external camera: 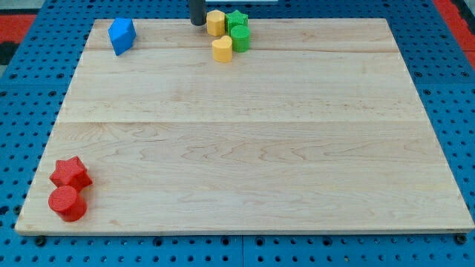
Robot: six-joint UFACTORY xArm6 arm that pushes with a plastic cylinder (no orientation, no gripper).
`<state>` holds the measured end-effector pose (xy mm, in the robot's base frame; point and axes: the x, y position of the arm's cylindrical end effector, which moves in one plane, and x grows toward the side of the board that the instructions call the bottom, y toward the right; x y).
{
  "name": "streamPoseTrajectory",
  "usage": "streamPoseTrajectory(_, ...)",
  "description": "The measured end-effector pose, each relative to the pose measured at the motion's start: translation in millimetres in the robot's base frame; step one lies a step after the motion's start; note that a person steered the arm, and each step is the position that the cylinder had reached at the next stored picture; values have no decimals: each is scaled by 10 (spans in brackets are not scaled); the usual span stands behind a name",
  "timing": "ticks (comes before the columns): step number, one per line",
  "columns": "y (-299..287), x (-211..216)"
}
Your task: Separate the blue blocks
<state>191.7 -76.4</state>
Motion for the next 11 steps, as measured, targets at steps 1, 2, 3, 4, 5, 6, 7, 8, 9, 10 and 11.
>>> streamPoseTrajectory(1, -31, 2)
streamPoseTrajectory(2, -375, 3)
streamPoseTrajectory(3, -817, 7)
streamPoseTrajectory(4, -1298, -2)
streamPoseTrajectory(5, -1418, 168)
streamPoseTrajectory(6, -1417, 555)
streamPoseTrajectory(7, -1378, 770)
streamPoseTrajectory(8, -1596, 547)
streamPoseTrajectory(9, -1760, 718)
streamPoseTrajectory(10, -1526, 1089)
streamPoseTrajectory(11, -1146, 1317)
